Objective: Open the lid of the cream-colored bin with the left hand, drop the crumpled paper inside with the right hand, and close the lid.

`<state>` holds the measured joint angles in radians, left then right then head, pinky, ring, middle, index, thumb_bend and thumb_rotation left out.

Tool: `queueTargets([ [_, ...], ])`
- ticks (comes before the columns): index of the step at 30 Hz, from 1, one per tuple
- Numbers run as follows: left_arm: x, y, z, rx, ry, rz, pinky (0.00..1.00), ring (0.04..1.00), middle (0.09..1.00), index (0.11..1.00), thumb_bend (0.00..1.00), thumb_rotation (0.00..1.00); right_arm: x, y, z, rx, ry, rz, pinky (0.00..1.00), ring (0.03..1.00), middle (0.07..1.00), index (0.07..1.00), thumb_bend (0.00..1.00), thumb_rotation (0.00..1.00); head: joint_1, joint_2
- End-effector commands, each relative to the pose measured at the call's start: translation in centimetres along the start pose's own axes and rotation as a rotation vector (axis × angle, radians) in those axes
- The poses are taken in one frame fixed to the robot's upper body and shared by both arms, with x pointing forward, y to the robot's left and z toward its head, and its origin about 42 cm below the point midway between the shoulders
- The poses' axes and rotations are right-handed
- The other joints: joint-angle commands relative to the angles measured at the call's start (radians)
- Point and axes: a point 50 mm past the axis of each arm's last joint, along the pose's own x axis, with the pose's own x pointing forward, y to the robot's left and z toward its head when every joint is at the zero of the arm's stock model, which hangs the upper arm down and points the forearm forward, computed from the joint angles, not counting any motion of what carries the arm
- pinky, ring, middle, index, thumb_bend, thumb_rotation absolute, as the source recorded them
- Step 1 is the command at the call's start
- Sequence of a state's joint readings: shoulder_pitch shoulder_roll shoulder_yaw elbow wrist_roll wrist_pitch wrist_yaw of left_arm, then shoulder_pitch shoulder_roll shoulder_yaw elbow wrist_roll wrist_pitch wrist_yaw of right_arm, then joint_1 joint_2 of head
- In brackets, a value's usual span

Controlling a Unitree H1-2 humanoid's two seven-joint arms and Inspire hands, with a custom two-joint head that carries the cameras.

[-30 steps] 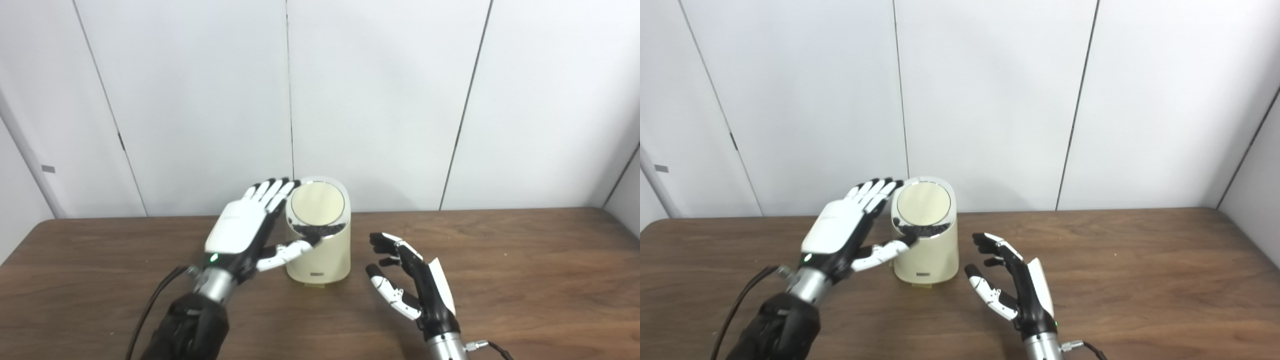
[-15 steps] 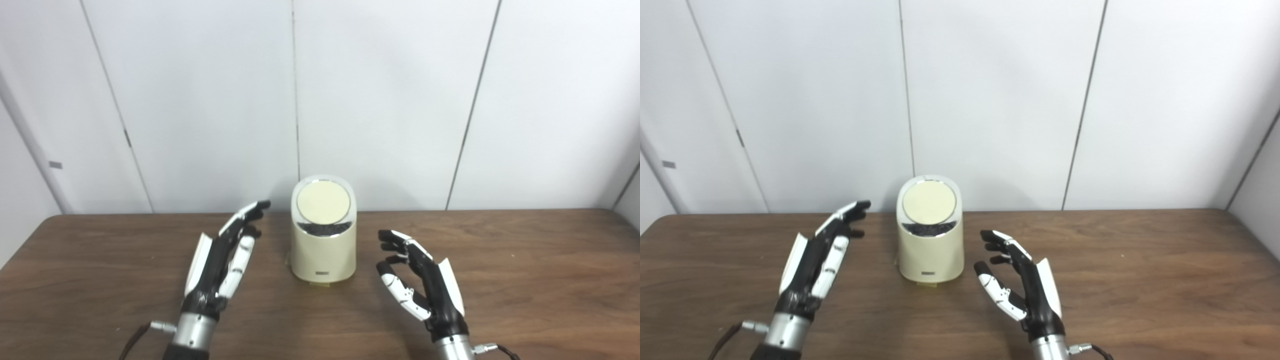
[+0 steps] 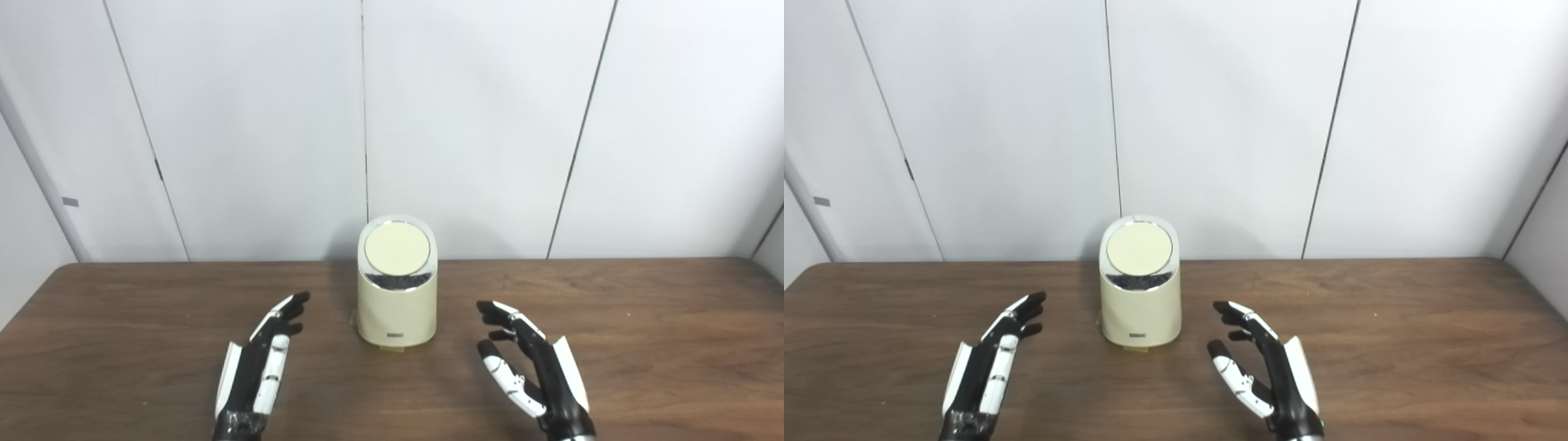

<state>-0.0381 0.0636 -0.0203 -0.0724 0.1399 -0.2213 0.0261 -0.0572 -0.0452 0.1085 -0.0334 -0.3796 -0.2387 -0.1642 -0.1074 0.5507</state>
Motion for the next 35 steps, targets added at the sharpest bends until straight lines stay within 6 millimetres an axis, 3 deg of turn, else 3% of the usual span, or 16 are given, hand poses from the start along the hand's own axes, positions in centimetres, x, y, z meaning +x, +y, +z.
queueTargets([
  [1, 0.9, 0.1, 1.3, -0.022, -0.075, 0.004, 0.81, 0.876, 0.887, 0.877, 0.23, 0.96, -0.2, -0.7, 0.0, -0.024, -0.017, -0.01, 0.66, 0.761, 0.784, 0.768, 0.2, 0.69, -0.002, 0.003],
  [6, 0.2, -0.4, 0.9, -0.028, -0.051, 0.001, 0.8, 0.867, 0.878, 0.867, 0.22, 0.91, -0.3, -0.8, 0.2, -0.024, -0.016, -0.006, 0.66, 0.757, 0.779, 0.765, 0.2, 0.69, -0.021, 0.011],
  [13, -1.3, -1.5, 1.2, -0.018, -0.03, -0.025, 0.8, 0.866, 0.877, 0.865, 0.22, 0.92, -1.2, -1.7, 1.1, -0.048, -0.006, 0.01, 0.66, 0.758, 0.78, 0.771, 0.2, 0.7, -0.008, 0.035],
  [17, -2.0, -2.0, 2.7, -0.07, -0.025, -0.014, 0.8, 0.859, 0.871, 0.851, 0.2, 0.84, -1.7, -2.1, 1.8, -0.069, -0.026, 0.023, 0.66, 0.757, 0.775, 0.768, 0.18, 0.69, 0.017, 0.055],
  [21, -2.5, -1.9, 3.8, -0.108, -0.025, 0.003, 0.82, 0.88, 0.883, 0.856, 0.19, 0.89, -2.1, -1.9, 2.0, -0.063, -0.038, 0.033, 0.64, 0.746, 0.772, 0.766, 0.18, 0.69, 0.015, 0.06],
  [25, -2.9, -1.6, 4.5, -0.081, -0.018, 0.009, 0.81, 0.882, 0.882, 0.853, 0.18, 0.87, -2.3, -1.7, 2.6, -0.108, -0.062, 0.041, 0.63, 0.741, 0.761, 0.752, 0.16, 0.6, 0.002, 0.074],
  [27, -3.0, -1.5, 4.8, -0.073, -0.002, 0.008, 0.8, 0.865, 0.871, 0.844, 0.16, 0.71, -2.4, -1.7, 2.9, -0.171, -0.096, 0.052, 0.61, 0.738, 0.753, 0.741, 0.13, 0.49, 0.001, 0.078],
  [29, -3.1, -1.4, 5.0, -0.059, 0.008, 0.002, 0.78, 0.846, 0.854, 0.837, 0.17, 0.63, -2.5, -1.7, 3.0, -0.206, -0.117, 0.058, 0.6, 0.731, 0.747, 0.73, 0.14, 0.4, -0.001, 0.082],
  [31, -3.1, -1.2, 4.9, -0.04, 0.009, -0.002, 0.77, 0.836, 0.843, 0.832, 0.18, 0.57, -2.5, -1.6, 3.1, -0.216, -0.121, 0.057, 0.6, 0.727, 0.745, 0.725, 0.15, 0.37, -0.001, 0.085],
  [33, -3.1, -1.1, 4.8, -0.02, 0.008, -0.003, 0.74, 0.811, 0.82, 0.81, 0.21, 0.42, -2.5, -1.7, 3.1, -0.218, -0.125, 0.05, 0.56, 0.699, 0.733, 0.71, 0.19, 0.29, 0.0, 0.087],
  [35, -3.0, -0.9, 4.6, 0.011, 0.008, 0.009, 0.7, 0.79, 0.805, 0.793, 0.23, 0.37, -2.5, -1.8, 3.1, -0.234, -0.136, 0.037, 0.52, 0.662, 0.713, 0.689, 0.24, 0.22, -0.001, 0.088],
])
